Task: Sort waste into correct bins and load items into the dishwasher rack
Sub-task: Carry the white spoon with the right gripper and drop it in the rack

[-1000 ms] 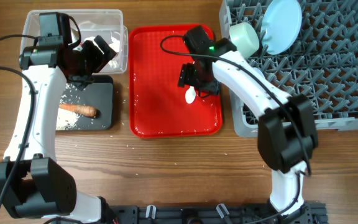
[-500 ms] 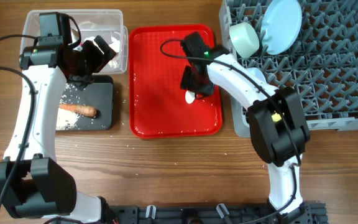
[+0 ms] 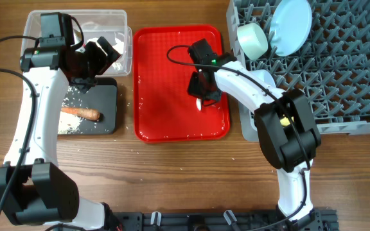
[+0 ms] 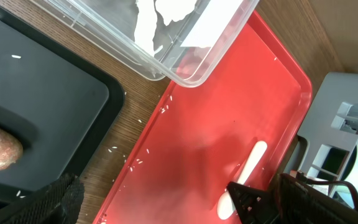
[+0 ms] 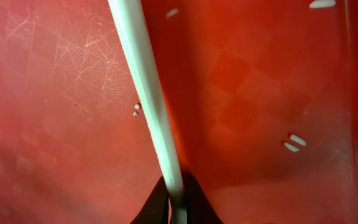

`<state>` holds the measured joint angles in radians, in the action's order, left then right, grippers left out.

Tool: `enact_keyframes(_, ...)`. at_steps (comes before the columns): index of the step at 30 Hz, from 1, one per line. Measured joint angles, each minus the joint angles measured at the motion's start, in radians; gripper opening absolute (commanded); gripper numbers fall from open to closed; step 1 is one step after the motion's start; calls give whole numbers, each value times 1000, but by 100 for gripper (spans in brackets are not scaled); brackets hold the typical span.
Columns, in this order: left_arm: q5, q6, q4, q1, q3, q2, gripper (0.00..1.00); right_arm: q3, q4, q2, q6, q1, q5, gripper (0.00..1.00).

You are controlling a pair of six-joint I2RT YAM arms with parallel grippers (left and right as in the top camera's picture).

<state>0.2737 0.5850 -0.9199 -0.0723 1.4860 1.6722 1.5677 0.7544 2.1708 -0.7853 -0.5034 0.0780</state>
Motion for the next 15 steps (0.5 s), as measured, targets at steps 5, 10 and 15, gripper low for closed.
enact_keyframes(5,0,0,0,0,0,0,100,0,0,0,9,0,0,4)
enact_keyframes(10,0,0,0,0,0,0,100,5,10,-5,100,0,19,4)
enact_keyframes(15,0,0,0,0,0,0,100,63,95,-167,258,2,16,4)
